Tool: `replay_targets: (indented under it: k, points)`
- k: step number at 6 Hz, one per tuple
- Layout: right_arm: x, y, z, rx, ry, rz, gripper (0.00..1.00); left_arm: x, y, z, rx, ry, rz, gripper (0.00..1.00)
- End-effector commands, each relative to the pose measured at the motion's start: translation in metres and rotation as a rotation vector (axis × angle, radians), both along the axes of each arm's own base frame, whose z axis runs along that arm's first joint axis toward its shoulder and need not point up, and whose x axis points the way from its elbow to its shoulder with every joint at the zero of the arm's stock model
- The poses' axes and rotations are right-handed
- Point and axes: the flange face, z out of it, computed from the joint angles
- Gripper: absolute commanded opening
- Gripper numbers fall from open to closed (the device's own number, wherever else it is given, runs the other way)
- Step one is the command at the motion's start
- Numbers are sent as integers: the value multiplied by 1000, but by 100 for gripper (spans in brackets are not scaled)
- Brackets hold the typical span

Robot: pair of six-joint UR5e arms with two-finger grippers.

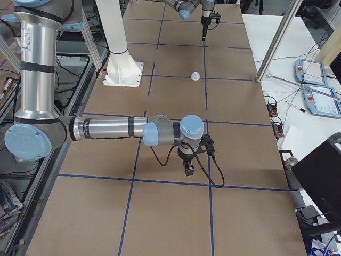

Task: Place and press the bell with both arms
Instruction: 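Withdraw the left arm away from the bell, then move the right gripper over the bell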

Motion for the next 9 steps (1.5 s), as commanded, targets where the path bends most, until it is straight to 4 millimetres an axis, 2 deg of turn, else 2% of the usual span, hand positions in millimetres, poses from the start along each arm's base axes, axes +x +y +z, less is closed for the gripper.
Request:
replay_targets:
  k: [1,2,3,4,5,6,7,8,9]
  points:
    - [-42,-23,-51,6,-17,12,100,-131,8,102,50,-29,49,100]
    - [-75,-30,-92,-15,-37,42,100,-192,20,138,46,-11,45,100]
    - [-108,-38,-137,-22,-58,69,100,-262,37,170,43,30,20,100]
    - [-137,-45,-174,-18,-83,76,100,-297,56,194,43,52,11,100]
    - [-174,-52,-214,-46,-106,105,100,-319,79,221,0,47,-18,100]
    - [-219,-56,-258,-77,-117,150,100,-324,89,228,-20,43,-29,100]
    - [-282,-46,-300,-95,-123,160,100,-328,93,228,-45,28,-41,100]
    - [-345,-27,-333,-115,-114,190,100,-331,93,226,-30,-17,-44,100]
    - [-395,-11,-364,-132,-114,228,100,-332,95,226,-29,-22,-46,100]
